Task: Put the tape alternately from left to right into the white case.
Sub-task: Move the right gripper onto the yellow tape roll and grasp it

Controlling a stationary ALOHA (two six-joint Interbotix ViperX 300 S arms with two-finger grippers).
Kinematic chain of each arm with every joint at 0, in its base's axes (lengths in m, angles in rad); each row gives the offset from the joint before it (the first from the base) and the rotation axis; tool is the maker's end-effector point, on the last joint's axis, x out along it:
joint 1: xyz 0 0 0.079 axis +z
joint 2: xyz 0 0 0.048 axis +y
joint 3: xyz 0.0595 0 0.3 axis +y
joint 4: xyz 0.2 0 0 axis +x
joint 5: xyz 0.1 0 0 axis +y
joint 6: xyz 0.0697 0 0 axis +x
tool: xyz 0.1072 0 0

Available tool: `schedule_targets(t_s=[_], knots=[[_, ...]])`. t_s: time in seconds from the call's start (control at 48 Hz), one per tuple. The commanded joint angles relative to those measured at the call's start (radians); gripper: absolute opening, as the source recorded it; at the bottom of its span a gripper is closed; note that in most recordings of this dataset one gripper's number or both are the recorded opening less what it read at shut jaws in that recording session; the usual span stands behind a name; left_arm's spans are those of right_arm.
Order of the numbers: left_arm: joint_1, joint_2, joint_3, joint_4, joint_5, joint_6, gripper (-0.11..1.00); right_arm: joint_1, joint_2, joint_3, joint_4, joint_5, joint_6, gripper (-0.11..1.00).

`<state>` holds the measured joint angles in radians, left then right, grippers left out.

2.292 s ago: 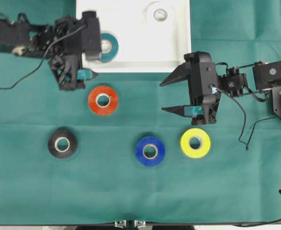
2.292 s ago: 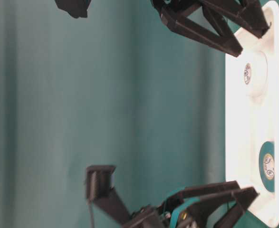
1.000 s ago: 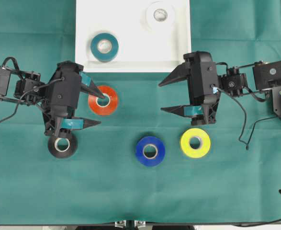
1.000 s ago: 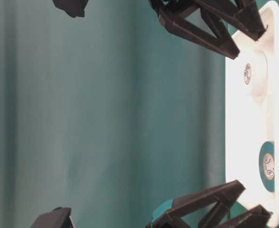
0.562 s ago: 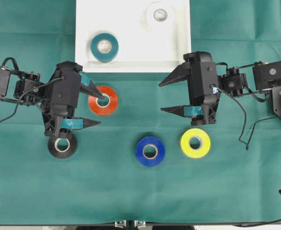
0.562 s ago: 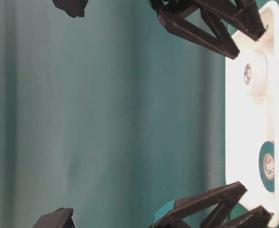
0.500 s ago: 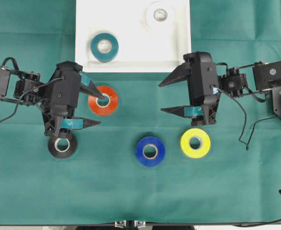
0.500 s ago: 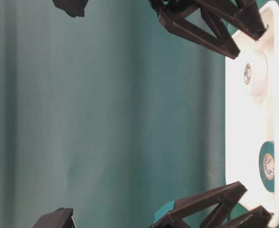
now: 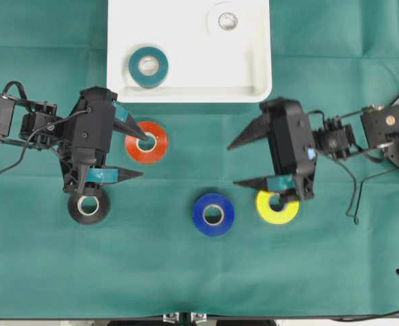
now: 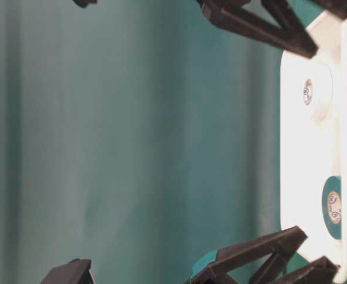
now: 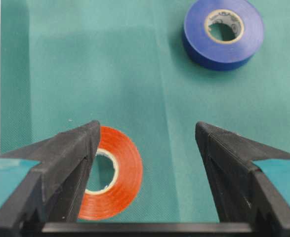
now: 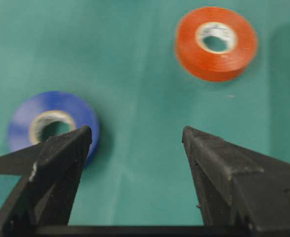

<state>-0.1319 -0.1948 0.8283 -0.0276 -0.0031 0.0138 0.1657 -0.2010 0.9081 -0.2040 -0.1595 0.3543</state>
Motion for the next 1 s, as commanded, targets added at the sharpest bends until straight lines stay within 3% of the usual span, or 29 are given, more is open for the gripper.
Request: schedule_targets(t_s=[0.0, 0.5, 0.979], knots=[[-0.003, -0.014, -0.015, -0.002, -0.008, 0.000, 0.93, 0.020, -0.006, -0.015, 0.002, -0.011, 0.005, 0.78], [-0.003, -0.014, -0.012, -0.002, -0.008, 0.000, 0.93, 0.040, -0.006, 0.002, 0.002, 0.038, 0.040, 0.78], [-0.002, -0.014, -0.017, -0.002, -0.008, -0.002, 0.93, 0.123, -0.008, 0.003, 0.002, 0.342, 0.247, 0.78]])
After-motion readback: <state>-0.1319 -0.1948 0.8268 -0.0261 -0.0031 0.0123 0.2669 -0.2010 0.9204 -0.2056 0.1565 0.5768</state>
